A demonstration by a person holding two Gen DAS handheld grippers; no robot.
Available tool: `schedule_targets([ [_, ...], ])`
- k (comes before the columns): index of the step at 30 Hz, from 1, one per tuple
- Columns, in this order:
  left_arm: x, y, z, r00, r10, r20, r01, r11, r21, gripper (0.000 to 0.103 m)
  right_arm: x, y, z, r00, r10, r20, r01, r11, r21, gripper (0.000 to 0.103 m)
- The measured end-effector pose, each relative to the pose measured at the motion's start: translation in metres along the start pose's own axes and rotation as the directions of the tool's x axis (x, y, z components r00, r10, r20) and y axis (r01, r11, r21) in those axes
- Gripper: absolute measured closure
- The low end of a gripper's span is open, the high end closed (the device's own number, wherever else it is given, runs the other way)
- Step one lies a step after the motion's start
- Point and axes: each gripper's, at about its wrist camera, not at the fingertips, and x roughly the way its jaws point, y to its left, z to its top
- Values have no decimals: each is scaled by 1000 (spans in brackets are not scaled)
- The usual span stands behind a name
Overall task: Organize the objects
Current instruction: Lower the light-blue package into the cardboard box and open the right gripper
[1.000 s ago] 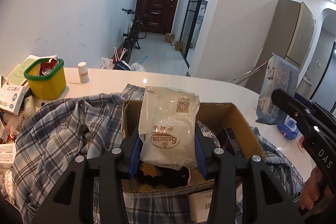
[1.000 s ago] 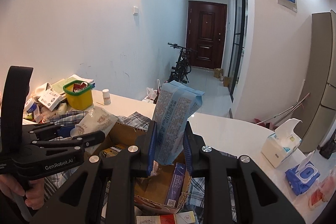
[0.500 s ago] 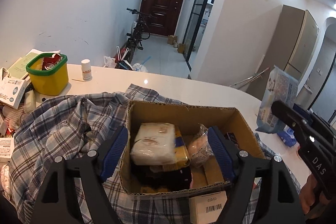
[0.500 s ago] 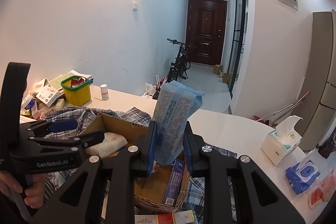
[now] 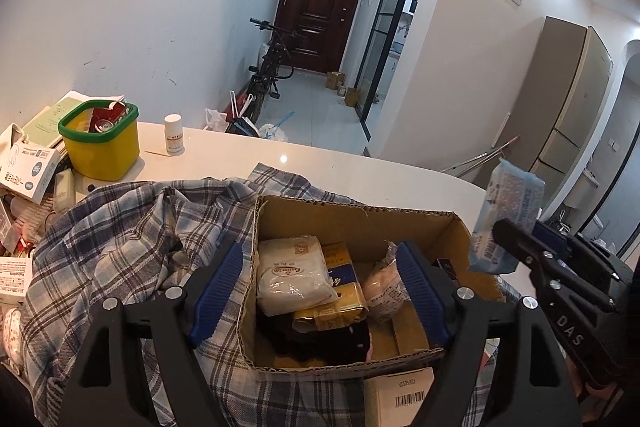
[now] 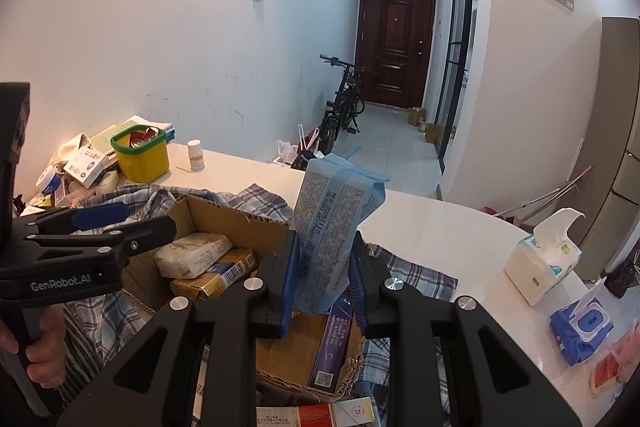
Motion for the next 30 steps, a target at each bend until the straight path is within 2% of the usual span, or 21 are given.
schedule_targets([
  [10, -7, -4, 0, 1000, 13, 21, -14, 1000, 22, 22, 12, 0, -6, 999, -6, -40, 6, 1000, -9, 80],
  [13, -10, -5, 0, 999, 14, 32, -15, 999, 30, 22, 15, 0, -7, 999, -7, -53, 7, 1000, -10, 77],
  [14, -10, -5, 0, 999, 15, 34, -16, 999, 31, 22, 15, 0, -8, 999, -13, -53, 13, 1000, -9, 75],
  [17, -11, -5, 1, 999, 14, 39, -15, 999, 30, 22, 13, -3, -7, 999, -18, -41, 18, 1000, 3, 51],
  [20, -12, -6, 1, 999, 13, 40, -14, 999, 30, 22, 9, -5, -4, 999, -23, -22, 23, 1000, 14, 50],
  [23, -13, -7, 1, 999, 16, 51, -17, 999, 37, 22, 5, -7, -3, 1000, -28, -8, 28, 999, 25, 45],
  [30, -31, -20, 1, 987, 68, 145, -82, 992, 91, 21, -6, -11, 1, 998, -55, 30, 54, 997, 49, 34],
])
